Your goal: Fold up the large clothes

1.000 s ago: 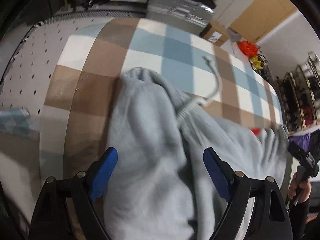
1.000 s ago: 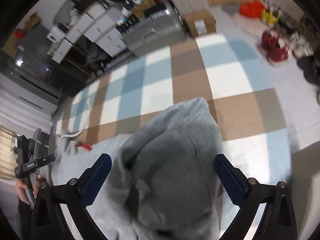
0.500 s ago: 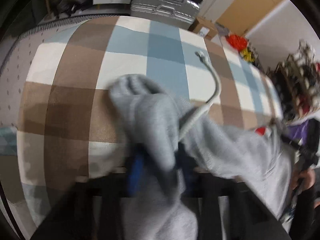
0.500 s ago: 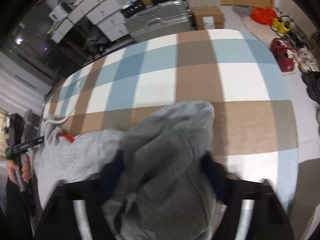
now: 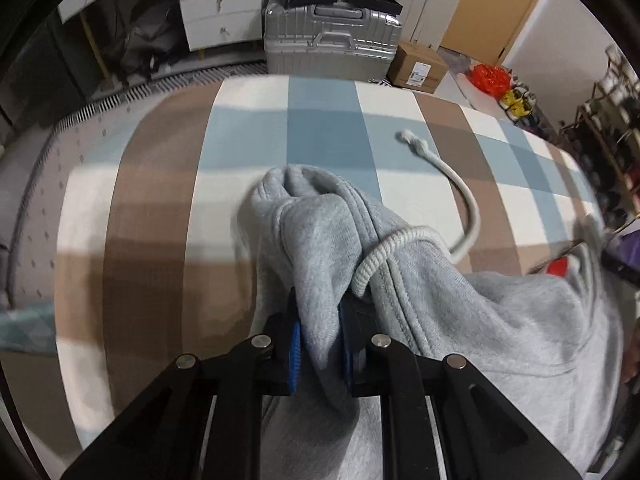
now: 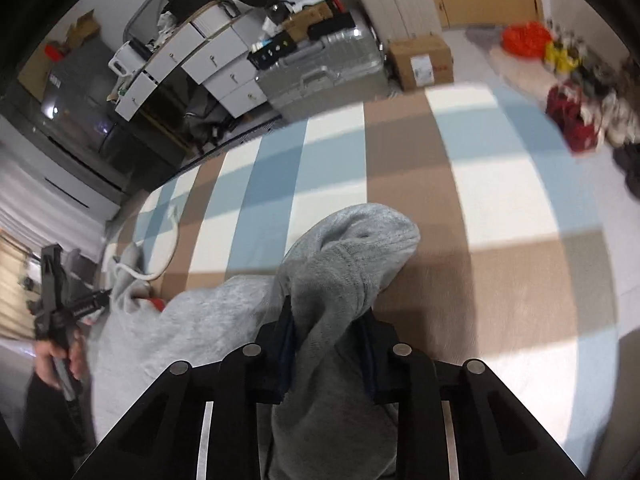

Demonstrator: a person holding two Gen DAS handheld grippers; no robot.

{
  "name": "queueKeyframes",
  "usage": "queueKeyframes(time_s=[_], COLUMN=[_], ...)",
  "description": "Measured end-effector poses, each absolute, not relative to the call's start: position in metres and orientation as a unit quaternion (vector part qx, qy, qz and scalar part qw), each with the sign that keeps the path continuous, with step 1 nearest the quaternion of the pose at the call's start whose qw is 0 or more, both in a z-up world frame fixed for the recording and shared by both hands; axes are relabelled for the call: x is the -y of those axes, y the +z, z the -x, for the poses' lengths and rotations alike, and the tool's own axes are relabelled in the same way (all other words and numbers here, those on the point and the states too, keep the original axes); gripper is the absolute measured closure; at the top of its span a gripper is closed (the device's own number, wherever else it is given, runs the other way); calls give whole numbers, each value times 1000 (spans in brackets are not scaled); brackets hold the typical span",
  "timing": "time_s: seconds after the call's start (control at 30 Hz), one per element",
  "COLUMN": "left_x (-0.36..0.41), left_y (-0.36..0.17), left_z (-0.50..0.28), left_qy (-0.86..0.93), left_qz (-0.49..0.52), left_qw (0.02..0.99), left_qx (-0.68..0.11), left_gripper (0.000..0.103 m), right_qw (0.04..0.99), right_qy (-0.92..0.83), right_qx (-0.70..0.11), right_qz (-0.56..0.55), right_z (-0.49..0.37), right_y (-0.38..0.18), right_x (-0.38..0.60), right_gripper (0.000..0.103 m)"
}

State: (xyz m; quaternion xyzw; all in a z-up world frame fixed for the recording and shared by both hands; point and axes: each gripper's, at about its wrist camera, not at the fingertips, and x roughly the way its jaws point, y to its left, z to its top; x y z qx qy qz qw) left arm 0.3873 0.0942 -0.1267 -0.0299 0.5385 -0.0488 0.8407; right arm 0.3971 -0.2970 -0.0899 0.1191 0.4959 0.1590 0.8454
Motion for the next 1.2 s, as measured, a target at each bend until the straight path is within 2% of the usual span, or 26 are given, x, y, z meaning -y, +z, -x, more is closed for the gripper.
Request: queueKeyframes(time_s=[0.23, 0.3, 0.33, 0.37, 0.4, 0.47, 0.57, 0.6, 0.67, 0.73, 0.8, 0.87, 1.0, 1.1, 1.2], left_x=[-97, -96, -94, -95, -96, -103, -100, -96, -80, -52, -28, 3, 25, 8, -2], left_y=[-123, -117, -114, -109, -107, -92, -74, -69, -58, -53, -55, -75, -124, -137, -131], left_z=[-425, -426, -422, -415, -411, -384, -347, -342, -312, -289, -273, -256, -241, -236, -233], left_qy=[-16, -3, -2, 2, 3, 4, -8, -9, -45, -74, -109, -150, -114, -102, -99], left_qz=[6, 13, 19, 24, 29, 49, 56, 49, 36, 17, 8, -21, -65, -8, 19], left_qw=[848, 858, 861, 863, 865, 880, 887, 886, 887, 889, 888, 875, 860, 871, 870], left_qx=[-530, -514, -508, -504, -500, -472, -459, -460, -458, -452, -447, -459, -493, -481, -482], left_gripper=[92, 92, 92, 91, 91, 91, 90, 87, 75, 51, 39, 39, 38, 38, 38], right_qw=[872, 883, 882, 880, 878, 885, 901, 904, 900, 896, 889, 877, 839, 835, 839], right_qy=[111, 82, 69, 61, 57, 61, 60, 74, 113, 146, 173, 194, 193, 178, 188], right_qx=[-469, -456, -460, -465, -469, -454, -423, -415, -418, -419, -422, -437, -503, -510, -500], right_qz=[-88, -79, -74, -77, -83, -87, -72, -67, -40, 2, 31, 52, 81, 107, 104], right_z=[-443, -455, -458, -460, -459, -444, -401, -383, -361, -336, -315, -299, -286, -273, -263], right_y=[-65, -58, -60, -62, -63, -59, -43, -37, -26, -13, -6, -15, -72, -103, -98], right_x=[299, 302, 303, 306, 309, 315, 318, 314, 300, 270, 238, 206, 172, 170, 182], right_gripper=[79, 75, 71, 59, 42, 39, 20, 17, 17, 16, 5, 5, 7, 7, 7])
